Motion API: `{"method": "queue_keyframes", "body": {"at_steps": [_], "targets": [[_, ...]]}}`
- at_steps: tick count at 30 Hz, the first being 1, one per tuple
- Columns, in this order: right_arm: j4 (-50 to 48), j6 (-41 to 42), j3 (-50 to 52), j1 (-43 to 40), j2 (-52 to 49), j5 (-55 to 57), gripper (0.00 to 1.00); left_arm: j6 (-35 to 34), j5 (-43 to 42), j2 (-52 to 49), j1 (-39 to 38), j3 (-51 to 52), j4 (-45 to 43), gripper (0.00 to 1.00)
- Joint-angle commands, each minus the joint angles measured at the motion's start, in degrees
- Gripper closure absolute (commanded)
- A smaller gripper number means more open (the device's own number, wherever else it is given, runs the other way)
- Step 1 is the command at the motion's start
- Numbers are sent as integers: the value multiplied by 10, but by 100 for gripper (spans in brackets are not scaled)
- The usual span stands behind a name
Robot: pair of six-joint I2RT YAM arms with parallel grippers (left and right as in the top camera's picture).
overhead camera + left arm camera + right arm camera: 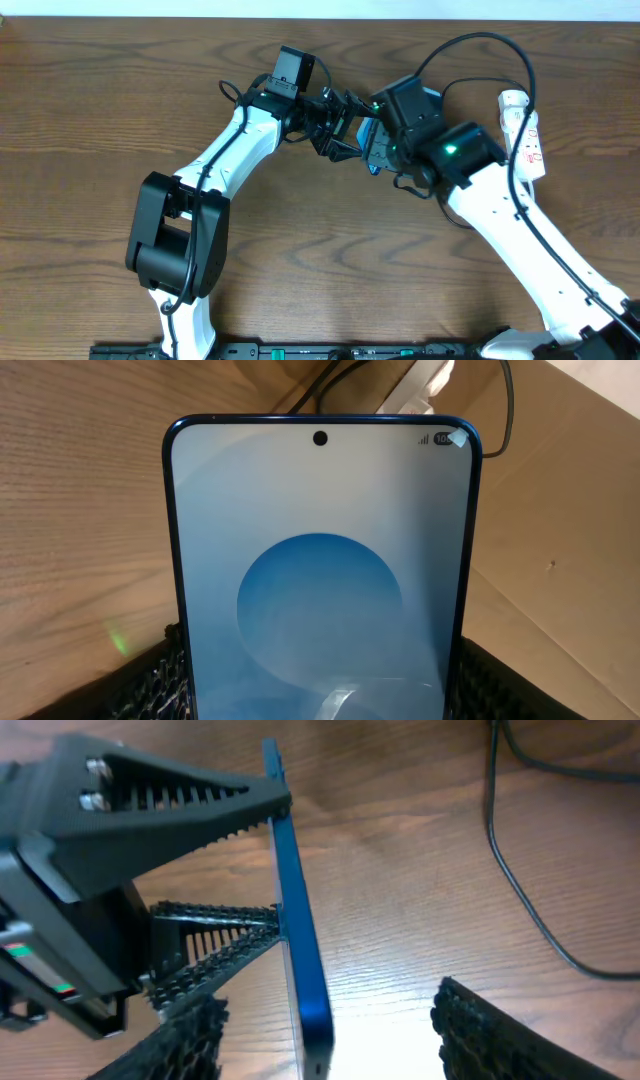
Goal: Plug charger to phone and switch on socket
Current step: 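Reach the right gripper to the phone and grasp its edge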
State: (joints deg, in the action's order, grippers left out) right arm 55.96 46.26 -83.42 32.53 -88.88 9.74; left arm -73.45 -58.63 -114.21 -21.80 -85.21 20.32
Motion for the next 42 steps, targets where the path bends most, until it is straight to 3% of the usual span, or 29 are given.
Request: {"method": "queue_keyframes", "body": {"at_steps": [1, 12, 42], "targets": [[-3, 7, -9, 13, -14, 42, 44, 8, -25, 16, 2, -2, -3, 31], [-35, 7, -9, 43, -59, 118, 56, 8, -30, 16, 2, -1, -3, 31], [-78, 7, -9, 51, -90, 107, 98, 8, -39, 16, 2, -1, -3, 31]]}}
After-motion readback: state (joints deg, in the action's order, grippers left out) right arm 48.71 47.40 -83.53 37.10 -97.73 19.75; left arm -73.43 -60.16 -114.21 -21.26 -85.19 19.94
